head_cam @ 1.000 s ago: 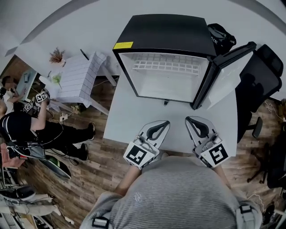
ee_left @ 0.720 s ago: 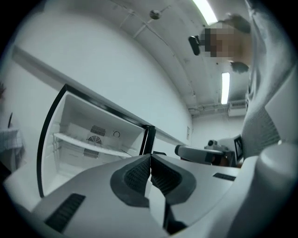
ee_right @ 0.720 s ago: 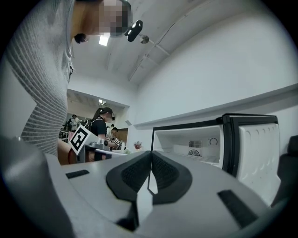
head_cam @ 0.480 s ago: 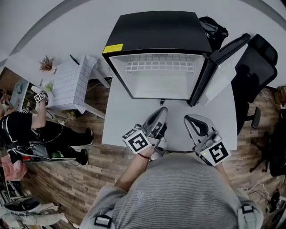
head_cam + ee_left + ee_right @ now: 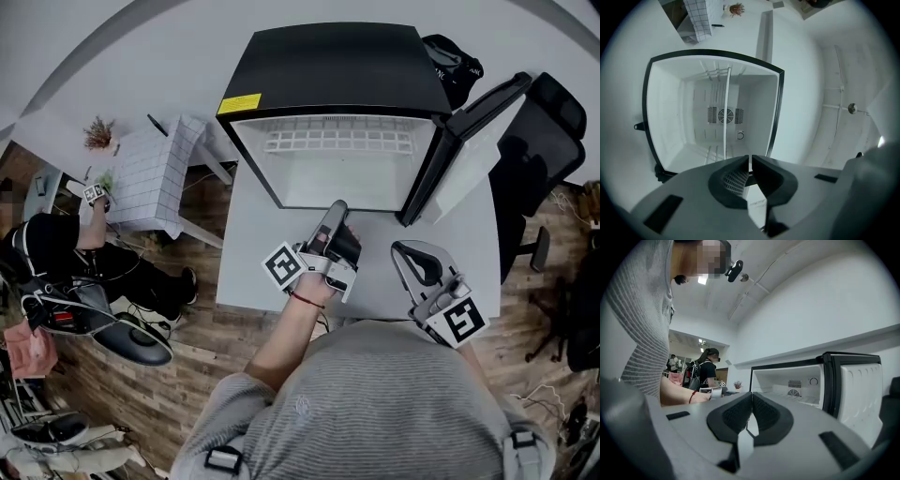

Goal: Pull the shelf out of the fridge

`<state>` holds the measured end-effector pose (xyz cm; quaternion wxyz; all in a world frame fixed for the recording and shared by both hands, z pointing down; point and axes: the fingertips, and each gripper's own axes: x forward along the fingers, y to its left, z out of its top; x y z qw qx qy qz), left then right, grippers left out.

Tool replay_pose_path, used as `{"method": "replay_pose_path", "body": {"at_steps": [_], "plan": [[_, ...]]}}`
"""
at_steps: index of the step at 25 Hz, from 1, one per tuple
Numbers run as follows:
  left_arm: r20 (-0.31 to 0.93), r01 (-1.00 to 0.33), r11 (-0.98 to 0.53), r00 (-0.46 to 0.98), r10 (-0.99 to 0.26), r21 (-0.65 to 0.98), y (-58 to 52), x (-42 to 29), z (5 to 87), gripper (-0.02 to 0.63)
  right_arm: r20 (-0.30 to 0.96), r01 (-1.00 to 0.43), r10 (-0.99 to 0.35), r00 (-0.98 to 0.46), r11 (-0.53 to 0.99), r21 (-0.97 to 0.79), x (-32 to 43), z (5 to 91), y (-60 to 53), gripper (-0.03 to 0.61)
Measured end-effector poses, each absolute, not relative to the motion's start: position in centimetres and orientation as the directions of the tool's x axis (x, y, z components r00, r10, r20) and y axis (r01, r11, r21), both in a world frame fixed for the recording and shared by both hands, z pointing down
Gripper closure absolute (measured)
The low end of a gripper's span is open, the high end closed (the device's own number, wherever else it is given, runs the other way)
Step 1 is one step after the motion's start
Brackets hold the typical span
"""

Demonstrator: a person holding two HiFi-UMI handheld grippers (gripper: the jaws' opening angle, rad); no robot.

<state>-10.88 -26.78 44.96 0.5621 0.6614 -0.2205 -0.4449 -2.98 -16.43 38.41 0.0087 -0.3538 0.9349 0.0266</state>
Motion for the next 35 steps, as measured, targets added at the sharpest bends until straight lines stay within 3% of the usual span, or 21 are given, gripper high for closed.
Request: {"method": "replay_pose_path", "body": {"at_steps": [4, 8, 16, 35], "plan": [[-0.335, 0.219, -0.258, 0.494, -0.802, 0.941, -28.4, -11.1, 45.4, 0.595, -0.033, -0.670, -0.669, -0.742, 0.741, 0.046, -2.6, 38.3, -16.8, 0.565], [-0.285, 0.181, -0.224, 0.483, -0.828, 0.958, -30.5, -11.4, 47.0, 0.504, -0.023, -0.669, -0.668, -0.743, 0.742, 0.043, -2.4, 38.6, -17.2, 0.565], [-0.218, 0.093, -0.197, 0.444, -0.869, 0.976, -34.9, -12.2, 48.8, 0.434, -0.019, -0.683, -0.683, -0.730, 0.729, 0.036, -1.7, 38.6, -17.9, 0.565], [-0.151, 0.034, -0.148, 0.319, -0.936, 0.988, -44.3, -13.5, 50.0, 0.422, 0.016, -0.710, -0.710, -0.704, 0.704, 0.011, 0.3, 39.4, -19.4, 0.565]]}}
